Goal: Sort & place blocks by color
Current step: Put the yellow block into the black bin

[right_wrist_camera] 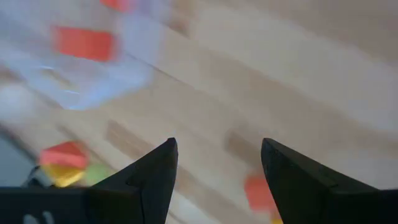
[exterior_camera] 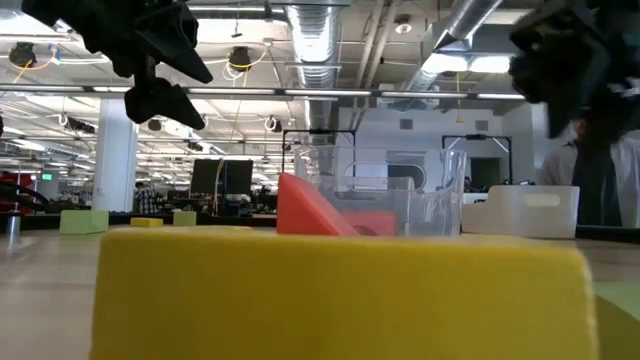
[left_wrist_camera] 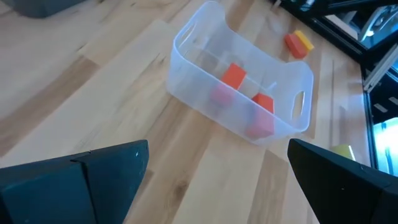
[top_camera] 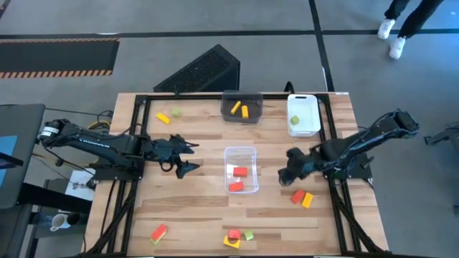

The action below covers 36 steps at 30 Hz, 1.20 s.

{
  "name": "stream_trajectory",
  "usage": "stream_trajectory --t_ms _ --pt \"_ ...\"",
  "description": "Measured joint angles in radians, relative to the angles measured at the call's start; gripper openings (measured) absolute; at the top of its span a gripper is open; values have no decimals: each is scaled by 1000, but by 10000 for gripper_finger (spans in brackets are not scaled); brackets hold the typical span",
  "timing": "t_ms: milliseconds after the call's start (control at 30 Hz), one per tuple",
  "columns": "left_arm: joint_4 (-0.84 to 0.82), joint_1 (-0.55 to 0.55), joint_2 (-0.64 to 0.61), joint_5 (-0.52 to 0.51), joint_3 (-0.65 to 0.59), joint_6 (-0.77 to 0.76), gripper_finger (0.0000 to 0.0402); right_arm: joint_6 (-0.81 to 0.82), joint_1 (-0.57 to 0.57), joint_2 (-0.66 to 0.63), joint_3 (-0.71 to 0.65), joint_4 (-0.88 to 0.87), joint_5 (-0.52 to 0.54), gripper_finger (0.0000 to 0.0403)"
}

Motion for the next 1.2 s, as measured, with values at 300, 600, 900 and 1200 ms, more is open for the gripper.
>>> stream_trajectory --t_ms 300,600,900,1200 --pt "-4 0 0 0 0 30 366 502 267 160 9 -44 -119 255" --pt "-3 12 0 0 0 54 366 718 401 225 8 -79 -124 255" --pt "0 31 0 9 1 58 366 721 400 279 -20 3 -124 255" --pt "-1 31 0 36 1 46 366 721 394 319 -21 12 -137 255"
